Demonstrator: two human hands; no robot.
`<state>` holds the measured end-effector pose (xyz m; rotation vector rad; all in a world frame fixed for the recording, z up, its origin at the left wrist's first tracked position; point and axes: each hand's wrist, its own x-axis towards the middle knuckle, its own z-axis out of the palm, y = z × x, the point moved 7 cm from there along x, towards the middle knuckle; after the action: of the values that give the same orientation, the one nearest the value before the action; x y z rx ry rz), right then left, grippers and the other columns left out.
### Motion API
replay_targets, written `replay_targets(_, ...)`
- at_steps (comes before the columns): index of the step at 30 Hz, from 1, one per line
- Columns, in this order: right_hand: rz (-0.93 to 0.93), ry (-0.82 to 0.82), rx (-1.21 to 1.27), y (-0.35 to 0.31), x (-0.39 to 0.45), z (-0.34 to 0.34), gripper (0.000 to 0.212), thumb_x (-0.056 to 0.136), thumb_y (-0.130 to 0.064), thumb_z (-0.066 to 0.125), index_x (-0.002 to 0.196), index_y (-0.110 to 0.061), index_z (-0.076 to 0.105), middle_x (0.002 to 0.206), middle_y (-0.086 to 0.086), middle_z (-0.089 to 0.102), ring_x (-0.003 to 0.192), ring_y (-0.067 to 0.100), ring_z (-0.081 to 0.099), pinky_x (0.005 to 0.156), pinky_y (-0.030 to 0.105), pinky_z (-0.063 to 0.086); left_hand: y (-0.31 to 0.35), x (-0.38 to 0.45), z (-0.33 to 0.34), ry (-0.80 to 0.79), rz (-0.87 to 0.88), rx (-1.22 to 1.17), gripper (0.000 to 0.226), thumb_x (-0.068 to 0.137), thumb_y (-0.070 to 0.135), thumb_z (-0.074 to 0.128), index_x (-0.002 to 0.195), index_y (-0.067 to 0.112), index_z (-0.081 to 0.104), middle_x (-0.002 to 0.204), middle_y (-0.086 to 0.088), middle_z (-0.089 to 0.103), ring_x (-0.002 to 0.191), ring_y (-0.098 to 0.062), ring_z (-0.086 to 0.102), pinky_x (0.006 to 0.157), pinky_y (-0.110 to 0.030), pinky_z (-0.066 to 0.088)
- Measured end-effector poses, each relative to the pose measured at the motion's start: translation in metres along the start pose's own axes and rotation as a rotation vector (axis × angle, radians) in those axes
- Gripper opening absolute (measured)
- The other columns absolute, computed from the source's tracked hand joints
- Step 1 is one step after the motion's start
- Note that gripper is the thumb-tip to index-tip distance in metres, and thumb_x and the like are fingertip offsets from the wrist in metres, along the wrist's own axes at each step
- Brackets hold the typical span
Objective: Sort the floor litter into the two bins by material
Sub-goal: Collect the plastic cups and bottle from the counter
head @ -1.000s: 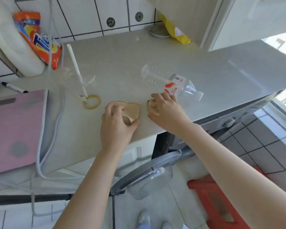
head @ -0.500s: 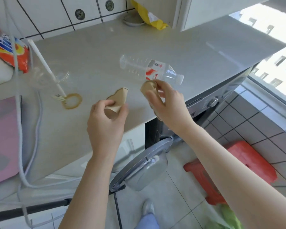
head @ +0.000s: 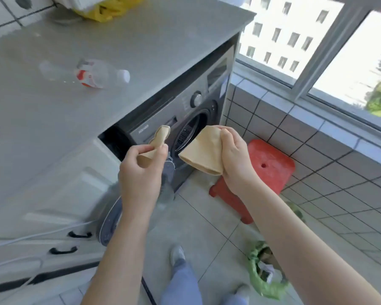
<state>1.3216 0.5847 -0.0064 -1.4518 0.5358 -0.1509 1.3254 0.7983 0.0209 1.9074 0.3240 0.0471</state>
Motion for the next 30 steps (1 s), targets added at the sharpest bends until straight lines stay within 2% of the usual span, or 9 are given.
replay_targets(3, 0.091, 0.074, 0.017, 0.035, -0.019, -0.093, 0.028, 0.097, -0.028, 0.035, 0.095, -0.027, 0.063, 0.101, 0.009, 0.064, 0.087, 0.024, 0.066, 0.068, 0.046, 0.055, -0.017, -0.053, 0.07, -0.117, -0.055, 0.013, 0.024, 0.078, 0.051, 0.066, 0.083, 0.028, 0.064, 0.075, 0.011, 0.068, 0.076, -0.013, 0.066, 0.077, -0.045, 0.057)
replay_targets(5, 0.137, 0.124, 0.038, 0.058, -0.034, -0.152, 0.027, 0.101, -0.028, 0.035, 0.1, -0.023, 0.061, 0.097, 0.008, 0.062, 0.068, 0.011, 0.066, 0.049, 0.031, 0.053, -0.033, -0.087, 0.116, -0.164, -0.088, 0.017, 0.029, 0.077, 0.055, 0.063, 0.075, 0.026, 0.061, 0.064, 0.008, 0.066, 0.068, -0.017, 0.069, 0.069, -0.045, 0.058)
replay_targets(6, 0.157, 0.145, 0.033, 0.071, -0.04, -0.181, 0.025, 0.101, -0.029, 0.036, 0.102, -0.023, 0.061, 0.098, 0.007, 0.062, 0.067, 0.009, 0.065, 0.047, 0.027, 0.051, -0.042, -0.104, 0.138, -0.193, -0.102, 0.023, 0.031, 0.078, 0.055, 0.06, 0.073, 0.025, 0.06, 0.062, 0.005, 0.064, 0.065, -0.02, 0.07, 0.064, -0.044, 0.058)
replay_targets(10, 0.257, 0.236, -0.03, 0.122, -0.067, -0.284, 0.02, 0.097, -0.037, 0.046, 0.107, -0.024, 0.059, 0.094, 0.002, 0.066, 0.077, 0.016, 0.065, 0.061, 0.037, 0.059, -0.087, -0.167, 0.224, -0.366, -0.142, 0.086, 0.04, 0.092, 0.039, 0.052, 0.067, 0.009, 0.054, 0.058, -0.002, 0.058, 0.056, -0.023, 0.07, 0.046, -0.032, 0.051)
replay_targets(16, 0.401, 0.391, -0.088, 0.218, -0.095, -0.395, 0.023, 0.089, -0.041, 0.059, 0.108, -0.027, 0.056, 0.101, 0.008, 0.069, 0.089, 0.023, 0.068, 0.077, 0.048, 0.059, -0.193, -0.232, 0.324, -0.64, -0.26, 0.32, 0.05, 0.088, 0.049, 0.048, 0.063, 0.006, 0.05, 0.06, -0.009, 0.058, 0.059, -0.034, 0.067, 0.053, -0.046, 0.054)
replay_targets(20, 0.5, 0.541, -0.052, 0.302, -0.11, -0.448, 0.031, 0.09, -0.037, 0.058, 0.115, -0.023, 0.05, 0.109, 0.008, 0.063, 0.092, 0.019, 0.065, 0.08, 0.048, 0.058, -0.274, -0.257, 0.375, -0.731, -0.438, 0.4, 0.043, 0.095, 0.042, 0.048, 0.069, 0.007, 0.052, 0.071, -0.01, 0.062, 0.053, -0.03, 0.069, 0.04, -0.027, 0.044)
replay_targets(23, 0.579, 0.595, -0.03, 0.371, -0.117, -0.472, 0.042, 0.088, -0.029, 0.059, 0.125, -0.026, 0.04, 0.116, 0.009, 0.055, 0.098, 0.018, 0.062, 0.083, 0.048, 0.057, -0.339, -0.269, 0.406, -0.757, -0.632, 0.429, 0.037, 0.095, 0.039, 0.048, 0.075, 0.009, 0.053, 0.08, -0.012, 0.062, 0.051, -0.03, 0.067, 0.042, -0.028, 0.045)
replay_targets(27, 0.677, 0.613, -0.022, 0.465, -0.126, -0.489, 0.049, 0.086, -0.014, 0.058, 0.132, -0.019, 0.042, 0.117, 0.009, 0.052, 0.091, 0.017, 0.059, 0.066, 0.034, 0.058, -0.425, -0.285, 0.434, -0.781, -0.883, 0.504, 0.03, 0.095, 0.041, 0.047, 0.092, 0.011, 0.053, 0.093, -0.017, 0.062, 0.059, -0.03, 0.062, 0.033, -0.02, 0.042)
replay_targets(30, 0.786, 0.609, -0.027, 0.533, -0.132, -0.493, 0.042, 0.085, -0.015, 0.058, 0.127, -0.016, 0.05, 0.12, 0.011, 0.052, 0.098, 0.025, 0.06, 0.071, 0.041, 0.059, -0.482, -0.296, 0.45, -0.801, -0.992, 0.543, 0.033, 0.092, 0.042, 0.051, 0.103, 0.011, 0.055, 0.097, -0.017, 0.063, 0.063, -0.03, 0.062, 0.04, -0.023, 0.046)
